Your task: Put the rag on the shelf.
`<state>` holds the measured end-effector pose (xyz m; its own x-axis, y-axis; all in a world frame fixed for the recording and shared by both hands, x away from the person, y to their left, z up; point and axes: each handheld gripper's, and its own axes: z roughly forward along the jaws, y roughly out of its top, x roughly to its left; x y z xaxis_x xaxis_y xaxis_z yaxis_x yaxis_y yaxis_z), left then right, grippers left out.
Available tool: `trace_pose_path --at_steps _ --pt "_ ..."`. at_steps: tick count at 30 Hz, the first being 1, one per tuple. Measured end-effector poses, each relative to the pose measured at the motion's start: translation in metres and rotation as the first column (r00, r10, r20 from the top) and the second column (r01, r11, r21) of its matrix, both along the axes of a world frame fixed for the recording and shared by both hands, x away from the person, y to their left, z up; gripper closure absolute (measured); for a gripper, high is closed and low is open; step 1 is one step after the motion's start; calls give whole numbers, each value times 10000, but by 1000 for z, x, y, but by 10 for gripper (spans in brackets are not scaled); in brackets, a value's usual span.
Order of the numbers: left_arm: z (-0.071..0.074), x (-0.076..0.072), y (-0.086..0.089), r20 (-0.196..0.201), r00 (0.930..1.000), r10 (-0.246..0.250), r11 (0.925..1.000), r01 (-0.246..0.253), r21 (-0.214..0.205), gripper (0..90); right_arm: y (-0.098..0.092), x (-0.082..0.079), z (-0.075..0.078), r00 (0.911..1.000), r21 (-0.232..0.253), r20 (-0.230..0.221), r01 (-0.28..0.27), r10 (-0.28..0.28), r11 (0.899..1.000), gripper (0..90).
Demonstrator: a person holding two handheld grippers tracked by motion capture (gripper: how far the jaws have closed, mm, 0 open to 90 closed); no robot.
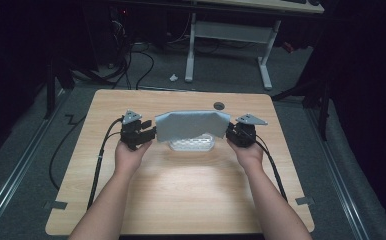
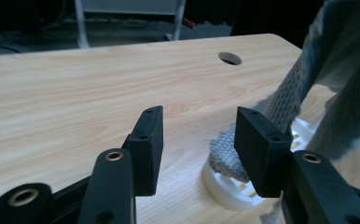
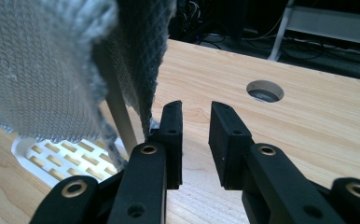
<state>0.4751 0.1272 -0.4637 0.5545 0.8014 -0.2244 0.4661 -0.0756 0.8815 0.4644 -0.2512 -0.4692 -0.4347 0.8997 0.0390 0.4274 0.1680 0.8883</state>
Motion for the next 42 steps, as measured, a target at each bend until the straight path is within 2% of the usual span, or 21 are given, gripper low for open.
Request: trace_pose_path --at_steps 2,5,9,13,16,19,21,24,26,28,29,31,33,34,36,37,38,39,40,41,42 --pt "2 0 6 -19 9999 100 9993 -100 -356 524 1 0 -1 10000 -70 -41 25 -25 10000 759" --pt "4 -1 11 72 9998 167 9997 -166 -174 524 0 -1 -1 10000 -86 -61 72 -72 9999 759" --pt "6 -2 20 134 9995 281 9990 -276 -349 517 -2 -1 1 9999 -130 10 136 -136 9998 759" --pt "4 -4 26 91 9992 384 9990 -382 -222 513 -4 -3 3 9998 -219 30 196 -196 9996 754" --pt "0 -12 32 169 9991 378 9989 -382 259 492 -11 -9 7 9994 -264 191 301 -296 9992 733" --pt "-3 -20 34 238 9989 407 9943 -428 979 450 -17 -18 11 9987 -257 259 442 -436 9987 699" --pt "-5 -29 36 399 9986 359 9924 -403 1159 424 -17 -25 13 9985 -494 251 503 -491 9975 654" --pt "-6 -47 42 359 9990 251 9949 -285 970 411 -19 -46 19 9960 -568 744 530 -487 9970 638" --pt "-7 -66 43 307 9995 -1 9971 -22 763 411 -19 -62 23 9945 -782 974 459 -382 9959 602" --pt "-6 -87 39 392 9983 -432 9949 394 926 412 -18 -78 28 9952 -1055 952 302 -202 9940 580" --pt "-8 -104 34 576 9958 -706 9917 638 1120 412 -18 -86 29 9940 -1069 1096 180 -62 9941 576" --pt "-12 -130 25 414 9926 -1140 9854 1076 1320 408 -15 -108 33 9937 -953 1116 -10 116 9955 560" --pt "-19 -153 18 292 9895 -1415 9838 1373 1151 406 -10 -127 33 9961 -858 817 -251 321 9960 537" --pt "-23 -164 14 207 9868 -1605 9810 1572 1135 406 -7 -137 31 9955 -937 850 -347 427 9950 537" --pt "-36 -181 6 93 9808 -1950 9701 1915 1490 406 -1 -155 22 9959 -913 693 -520 585 9945 523" --pt "-36 -181 6 93 9808 -1950 9701 1915 1490 406 -1 -155 22 9959 -913 693 -520 585 9945 523" --pt "-52 -191 -2 -579 9733 -2219 9538 2290 1946 420 3 -173 4 9974 -975 501 -472 523 9941 511" --pt "-56 -191 -8 -1043 9620 -2525 9367 2700 2230 424 5 -182 -8 9980 -954 506 -339 389 9949 514" --pt "-58 -192 -13 -1040 9584 -2659 9229 2842 2597 415 5 -193 -23 9975 -974 679 -145 211 9951 547" --pt "-59 -193 -16 -866 9610 -2628 9179 2767 2845 420 6 -198 -35 9988 -1607 410 -186 255 9868 550" --pt "-60 -192 -18 -896 9596 -2668 9181 2813 2791 424 7 -195 -39 9977 -2197 -238 -669 632 9733 517"
